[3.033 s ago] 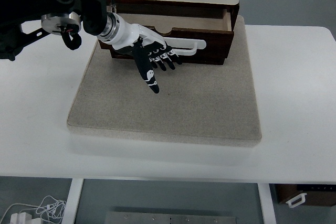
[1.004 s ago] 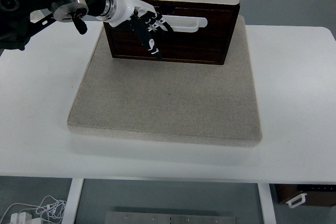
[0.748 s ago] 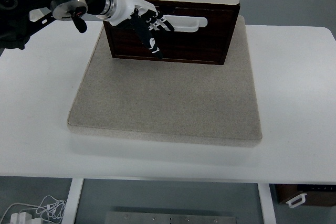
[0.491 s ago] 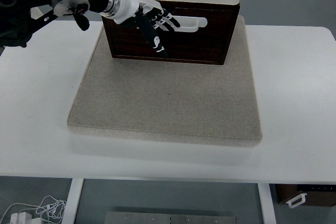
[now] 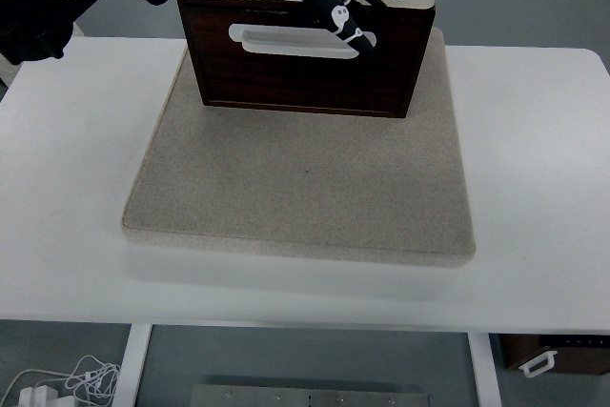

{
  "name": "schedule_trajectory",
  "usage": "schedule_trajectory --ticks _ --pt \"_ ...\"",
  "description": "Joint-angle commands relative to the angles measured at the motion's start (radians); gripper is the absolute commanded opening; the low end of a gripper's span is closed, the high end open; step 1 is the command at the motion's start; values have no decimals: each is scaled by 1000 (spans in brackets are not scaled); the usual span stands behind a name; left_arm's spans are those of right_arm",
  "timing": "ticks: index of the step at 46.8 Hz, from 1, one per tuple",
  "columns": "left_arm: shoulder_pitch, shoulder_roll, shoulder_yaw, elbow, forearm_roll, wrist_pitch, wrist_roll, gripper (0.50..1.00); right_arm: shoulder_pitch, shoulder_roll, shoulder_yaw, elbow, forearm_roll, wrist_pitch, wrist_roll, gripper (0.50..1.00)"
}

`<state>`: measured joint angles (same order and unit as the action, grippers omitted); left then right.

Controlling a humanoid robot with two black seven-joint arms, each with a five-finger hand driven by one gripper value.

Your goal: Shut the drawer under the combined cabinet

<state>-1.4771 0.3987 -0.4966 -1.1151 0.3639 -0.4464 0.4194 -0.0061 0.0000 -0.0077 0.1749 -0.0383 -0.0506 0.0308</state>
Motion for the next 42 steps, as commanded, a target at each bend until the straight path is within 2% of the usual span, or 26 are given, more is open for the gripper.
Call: schedule_trajectory --ticks 1,9,16,25,29,38,42 --pt "4 -4 -68 3 1 5 -39 1000 0 0 0 0 0 0 0 952" --pt "4 -9 -168 43 3 6 -157 1000 0 0 0 0 0 0 0 952" --pt "3 -9 -269 98 1 11 -234 1000 0 0 0 0 0 0 0 952" --pt "3 0 -417 155 0 126 -341 1000 -2 0 0 0 0 0 0 952" --pt "0 2 -491 193 0 163 -361 1000 -2 0 0 0 0 0 0 952" --pt "1 31 -614 259 -2 172 -367 1000 0 0 3 0 0 0 0 952" --pt "3 42 -658 294 -2 204 -378 1000 0 0 5 0 0 0 0 952"
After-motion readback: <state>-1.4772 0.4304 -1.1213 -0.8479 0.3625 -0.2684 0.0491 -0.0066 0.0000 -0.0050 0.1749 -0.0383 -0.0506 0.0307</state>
